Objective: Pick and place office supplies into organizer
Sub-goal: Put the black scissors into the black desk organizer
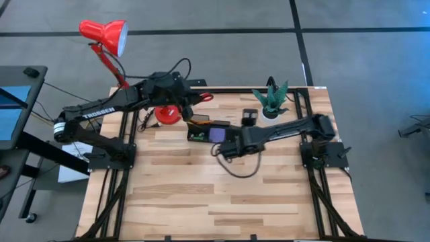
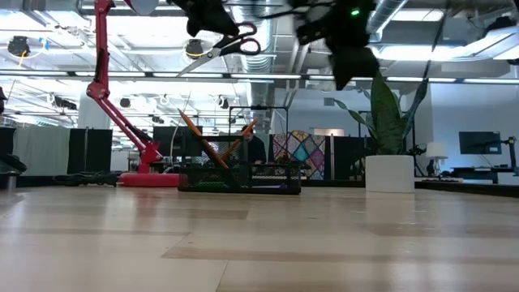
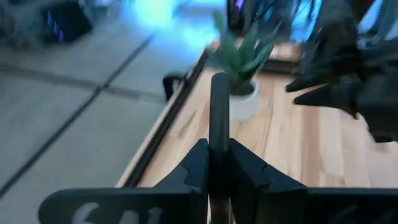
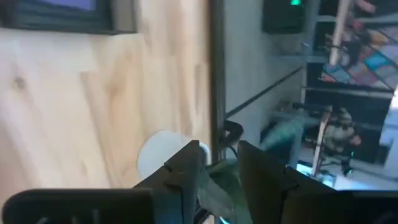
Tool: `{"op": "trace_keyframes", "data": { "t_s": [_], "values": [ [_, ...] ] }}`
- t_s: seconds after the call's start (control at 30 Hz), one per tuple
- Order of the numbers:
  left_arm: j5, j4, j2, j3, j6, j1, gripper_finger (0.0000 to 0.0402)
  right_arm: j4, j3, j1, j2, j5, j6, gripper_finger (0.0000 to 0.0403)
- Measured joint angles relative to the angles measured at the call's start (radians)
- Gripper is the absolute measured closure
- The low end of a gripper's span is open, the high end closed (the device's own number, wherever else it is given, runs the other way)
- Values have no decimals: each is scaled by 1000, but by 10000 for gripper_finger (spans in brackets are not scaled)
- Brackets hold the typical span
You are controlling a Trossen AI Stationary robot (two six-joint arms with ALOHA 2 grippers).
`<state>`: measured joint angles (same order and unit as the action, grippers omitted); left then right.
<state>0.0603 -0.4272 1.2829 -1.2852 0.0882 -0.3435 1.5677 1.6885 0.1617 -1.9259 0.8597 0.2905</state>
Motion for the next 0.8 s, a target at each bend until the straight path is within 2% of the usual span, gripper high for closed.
{"op": "trace_keyframes", "data": {
  "t_s": [0.1, 0.23, 0.37, 0.47, 0.6, 0.8],
  "values": [
    [-55, 169, -60, 119, 21, -13, 381, -37, -129, 9, 101, 35, 106, 306],
    [-124, 447, -146, 354, 14, -44, 381, -162, -292, 30, 228, 31, 157, 309],
    [-140, 819, -195, 602, 21, -62, 381, -323, -397, 56, 307, 29, 143, 310],
    [-167, 1136, -199, 757, 11, -82, 381, -383, -418, 71, 332, 30, 121, 310],
    [-185, 1404, -175, 896, -38, -108, 381, -438, -418, 72, 334, 33, 96, 310],
    [-217, 1616, -110, 975, -51, -110, 381, -538, -418, 62, 335, 35, 39, 310]
  ]
}}
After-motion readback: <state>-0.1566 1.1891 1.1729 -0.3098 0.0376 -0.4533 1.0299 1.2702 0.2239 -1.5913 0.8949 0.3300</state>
